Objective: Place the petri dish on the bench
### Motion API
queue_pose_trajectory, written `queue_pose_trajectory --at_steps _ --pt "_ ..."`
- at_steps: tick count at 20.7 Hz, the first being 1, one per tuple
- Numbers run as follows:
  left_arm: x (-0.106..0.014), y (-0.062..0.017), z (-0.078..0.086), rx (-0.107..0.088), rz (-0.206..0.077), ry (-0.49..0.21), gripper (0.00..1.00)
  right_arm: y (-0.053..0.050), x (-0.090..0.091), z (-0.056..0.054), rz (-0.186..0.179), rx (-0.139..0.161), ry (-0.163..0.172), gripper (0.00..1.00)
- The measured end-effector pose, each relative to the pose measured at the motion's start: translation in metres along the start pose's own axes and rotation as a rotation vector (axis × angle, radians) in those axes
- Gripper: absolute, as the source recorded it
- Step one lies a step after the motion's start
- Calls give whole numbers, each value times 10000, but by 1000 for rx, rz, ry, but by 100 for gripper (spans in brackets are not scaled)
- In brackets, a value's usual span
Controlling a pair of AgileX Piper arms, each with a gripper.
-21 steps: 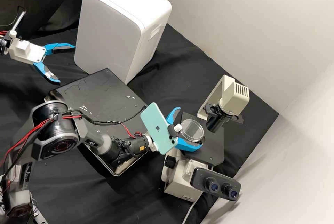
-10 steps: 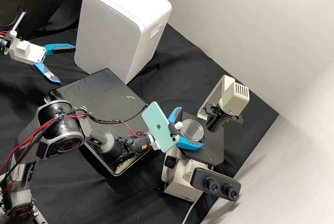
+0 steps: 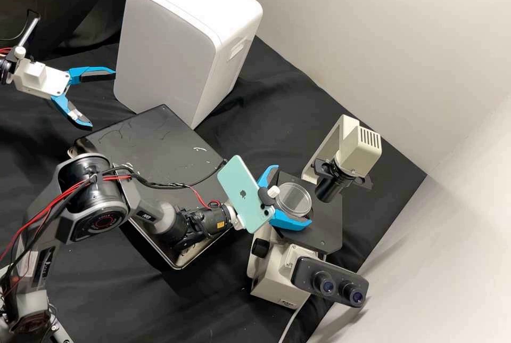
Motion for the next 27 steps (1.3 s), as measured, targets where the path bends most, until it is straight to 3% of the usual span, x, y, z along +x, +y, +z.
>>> queue_pose_trajectory --at_steps 8,9,27 --pt "0 0 0 0 0 0 100 -26 30 32 -12 -8 -14 100" --pt "0 0 0 0 0 0 100 -26 30 32 -12 -8 -14 0" --pt "0 0 0 0 0 0 100 -14 30 41 -4 -2 -21 0"
